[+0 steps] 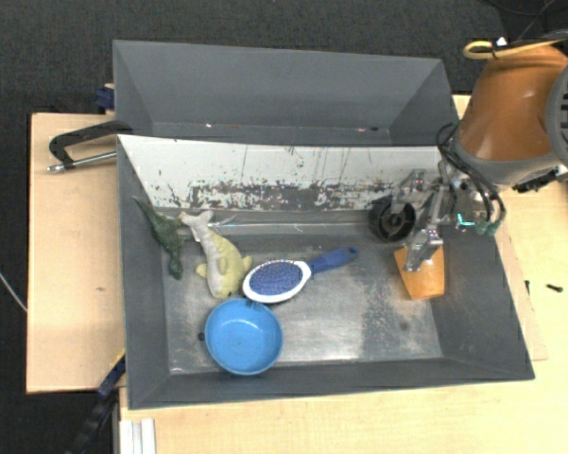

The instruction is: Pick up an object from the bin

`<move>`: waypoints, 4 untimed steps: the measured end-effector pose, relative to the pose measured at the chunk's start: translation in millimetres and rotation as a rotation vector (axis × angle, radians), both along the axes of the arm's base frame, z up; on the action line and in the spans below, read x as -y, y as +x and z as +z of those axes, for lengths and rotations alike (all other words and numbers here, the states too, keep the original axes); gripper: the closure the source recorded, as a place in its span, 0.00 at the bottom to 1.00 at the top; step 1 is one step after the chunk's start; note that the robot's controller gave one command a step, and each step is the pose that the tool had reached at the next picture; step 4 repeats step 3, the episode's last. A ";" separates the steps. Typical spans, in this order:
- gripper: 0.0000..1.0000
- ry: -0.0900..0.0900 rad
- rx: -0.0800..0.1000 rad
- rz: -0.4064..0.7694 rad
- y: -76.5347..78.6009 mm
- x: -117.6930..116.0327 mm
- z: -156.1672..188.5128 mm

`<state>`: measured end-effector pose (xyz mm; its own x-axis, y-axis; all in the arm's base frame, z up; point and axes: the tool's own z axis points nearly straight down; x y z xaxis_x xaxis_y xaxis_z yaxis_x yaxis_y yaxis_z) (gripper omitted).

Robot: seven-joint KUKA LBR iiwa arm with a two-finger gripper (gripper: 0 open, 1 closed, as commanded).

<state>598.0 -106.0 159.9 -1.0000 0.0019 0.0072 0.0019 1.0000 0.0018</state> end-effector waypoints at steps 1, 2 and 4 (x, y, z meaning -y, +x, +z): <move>0.00 0.004 0.000 -0.075 -30.6 -107.6 -77.4; 1.00 -0.001 0.011 -0.082 -27.5 -101.4 -73.2; 1.00 0.002 0.022 -0.050 -33.5 -175.1 81.2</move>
Offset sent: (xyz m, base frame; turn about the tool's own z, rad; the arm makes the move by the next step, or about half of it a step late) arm -0.0290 0.1004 -0.0745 0.0827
